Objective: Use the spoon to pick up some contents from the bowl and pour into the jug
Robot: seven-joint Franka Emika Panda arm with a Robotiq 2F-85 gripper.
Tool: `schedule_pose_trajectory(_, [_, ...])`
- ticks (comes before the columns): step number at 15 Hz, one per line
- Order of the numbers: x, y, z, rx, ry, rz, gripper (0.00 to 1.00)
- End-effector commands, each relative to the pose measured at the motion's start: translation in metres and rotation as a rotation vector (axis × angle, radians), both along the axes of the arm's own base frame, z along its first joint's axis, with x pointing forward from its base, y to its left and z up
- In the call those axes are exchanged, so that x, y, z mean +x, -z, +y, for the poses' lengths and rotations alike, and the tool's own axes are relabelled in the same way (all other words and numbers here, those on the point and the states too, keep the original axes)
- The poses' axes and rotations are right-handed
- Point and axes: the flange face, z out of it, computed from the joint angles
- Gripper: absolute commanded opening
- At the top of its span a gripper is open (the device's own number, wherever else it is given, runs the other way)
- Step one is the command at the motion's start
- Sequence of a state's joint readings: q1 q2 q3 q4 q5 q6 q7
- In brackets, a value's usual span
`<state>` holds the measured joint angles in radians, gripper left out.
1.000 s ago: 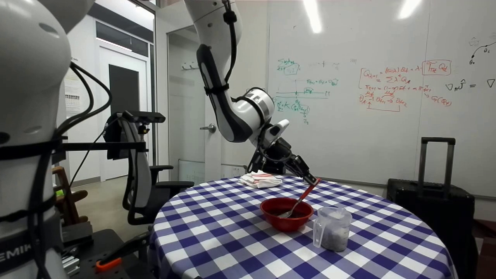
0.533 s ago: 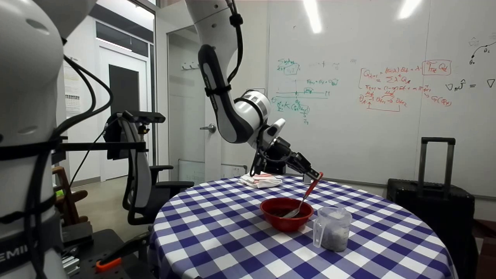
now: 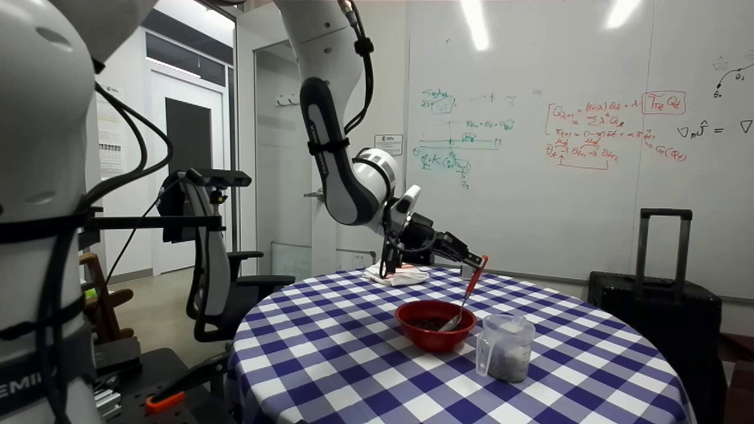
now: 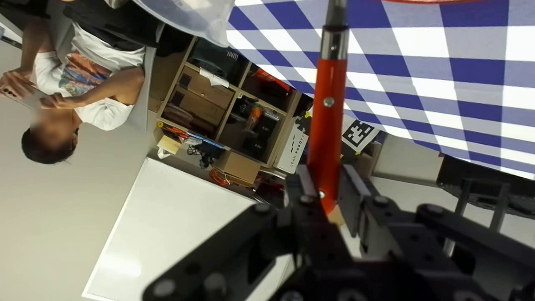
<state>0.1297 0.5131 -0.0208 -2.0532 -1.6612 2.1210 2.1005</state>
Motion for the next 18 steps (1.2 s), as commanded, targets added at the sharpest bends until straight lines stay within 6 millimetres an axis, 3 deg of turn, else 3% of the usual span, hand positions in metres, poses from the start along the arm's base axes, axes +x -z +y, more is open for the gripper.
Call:
schedule_pose_trajectory(1, [0.008,0.011,0.007,-0.047,-0.019,-0.044,0.05])
schedule_pose_trajectory(10, [0.016,0.024,0.014,0.002,-0.008,0.002,0.05])
schedule_pose_trajectory(18, [0.018,0.037,-0.015,0.129,0.088,0.082,0.05])
